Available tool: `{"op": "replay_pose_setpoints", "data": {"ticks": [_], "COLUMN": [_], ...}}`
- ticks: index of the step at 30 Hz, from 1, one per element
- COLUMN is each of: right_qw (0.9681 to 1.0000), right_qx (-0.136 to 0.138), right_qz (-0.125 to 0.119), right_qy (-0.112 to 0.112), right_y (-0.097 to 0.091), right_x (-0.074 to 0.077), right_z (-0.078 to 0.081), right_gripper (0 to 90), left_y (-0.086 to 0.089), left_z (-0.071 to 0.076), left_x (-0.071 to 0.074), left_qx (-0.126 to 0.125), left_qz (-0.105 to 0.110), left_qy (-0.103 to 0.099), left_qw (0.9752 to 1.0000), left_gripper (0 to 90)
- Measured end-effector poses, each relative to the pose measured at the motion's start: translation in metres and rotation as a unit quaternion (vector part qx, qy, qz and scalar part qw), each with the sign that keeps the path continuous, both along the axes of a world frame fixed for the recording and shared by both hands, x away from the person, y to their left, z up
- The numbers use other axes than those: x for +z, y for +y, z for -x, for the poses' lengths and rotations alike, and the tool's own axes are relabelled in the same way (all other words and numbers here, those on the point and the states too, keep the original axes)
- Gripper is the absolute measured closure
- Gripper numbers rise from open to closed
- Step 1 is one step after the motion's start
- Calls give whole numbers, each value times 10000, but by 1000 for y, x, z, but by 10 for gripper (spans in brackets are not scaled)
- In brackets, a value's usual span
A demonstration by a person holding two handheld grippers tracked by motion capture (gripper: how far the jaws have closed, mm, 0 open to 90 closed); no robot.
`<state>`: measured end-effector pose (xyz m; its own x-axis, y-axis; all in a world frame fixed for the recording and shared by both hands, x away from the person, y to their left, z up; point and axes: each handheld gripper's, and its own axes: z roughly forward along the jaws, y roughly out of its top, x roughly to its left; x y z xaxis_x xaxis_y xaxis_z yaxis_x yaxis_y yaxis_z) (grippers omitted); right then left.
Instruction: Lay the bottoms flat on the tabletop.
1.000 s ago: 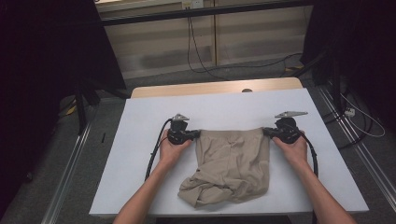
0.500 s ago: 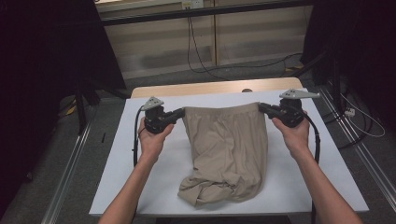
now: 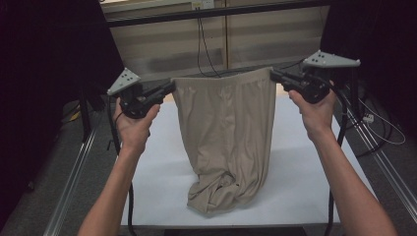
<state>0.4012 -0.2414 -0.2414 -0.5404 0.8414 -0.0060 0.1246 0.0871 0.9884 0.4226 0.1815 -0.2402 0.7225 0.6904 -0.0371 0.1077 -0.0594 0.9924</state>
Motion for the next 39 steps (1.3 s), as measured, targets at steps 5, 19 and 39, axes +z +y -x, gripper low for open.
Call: {"op": "replay_pose_setpoints", "data": {"ticks": [5, 19, 39], "right_qw": [9999, 9982, 9960], "right_qx": [-7, -176, -450], "right_qz": [114, -24, 67], "right_qy": [-74, 573, 771], "right_y": [5, -13, -4], "right_x": [8, -56, -51], "right_z": [0, -44, -108], "right_gripper": [853, 847, 849], "left_y": [2, -24, -28], "left_z": [-5, -63, -115], "left_x": [-7, -55, -54], "left_qx": [32, 171, 579], "left_qz": [-31, -187, -279], "left_qy": [120, 783, 1043], "left_qw": [9999, 9966, 9925], "left_gripper": [863, 862, 861]}}
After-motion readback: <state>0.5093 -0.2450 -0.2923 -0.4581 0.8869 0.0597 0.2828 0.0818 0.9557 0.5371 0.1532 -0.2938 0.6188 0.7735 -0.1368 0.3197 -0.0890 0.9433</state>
